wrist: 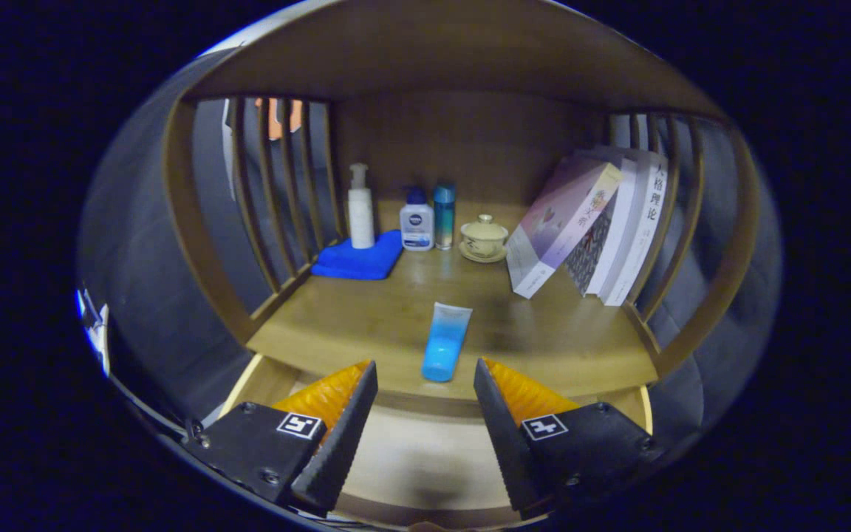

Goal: Pull open the drawer, take out the items inside it, and place them on the countertop above the cabinet.

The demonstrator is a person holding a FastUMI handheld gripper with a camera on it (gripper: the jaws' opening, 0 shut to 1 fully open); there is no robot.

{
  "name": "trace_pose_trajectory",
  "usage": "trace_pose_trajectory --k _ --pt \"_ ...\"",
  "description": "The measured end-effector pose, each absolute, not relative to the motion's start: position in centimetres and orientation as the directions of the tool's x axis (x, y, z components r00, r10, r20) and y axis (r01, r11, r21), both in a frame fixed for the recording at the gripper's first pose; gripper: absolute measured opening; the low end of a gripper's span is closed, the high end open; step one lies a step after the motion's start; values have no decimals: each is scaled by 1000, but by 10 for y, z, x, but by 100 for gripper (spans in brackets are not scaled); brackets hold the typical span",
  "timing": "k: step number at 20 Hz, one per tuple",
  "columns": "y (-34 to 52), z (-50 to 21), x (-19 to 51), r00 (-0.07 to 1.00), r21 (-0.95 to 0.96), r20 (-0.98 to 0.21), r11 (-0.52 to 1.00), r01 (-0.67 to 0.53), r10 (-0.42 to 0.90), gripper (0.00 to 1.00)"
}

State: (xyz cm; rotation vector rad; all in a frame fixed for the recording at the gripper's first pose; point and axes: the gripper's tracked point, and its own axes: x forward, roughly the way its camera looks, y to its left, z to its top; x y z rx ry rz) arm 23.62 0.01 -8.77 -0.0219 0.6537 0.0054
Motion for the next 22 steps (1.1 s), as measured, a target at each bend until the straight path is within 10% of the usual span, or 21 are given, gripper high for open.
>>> trace_pose_trajectory --k 22 --pt "2 -172 39 942 -18 -332 998 52 -55 100"
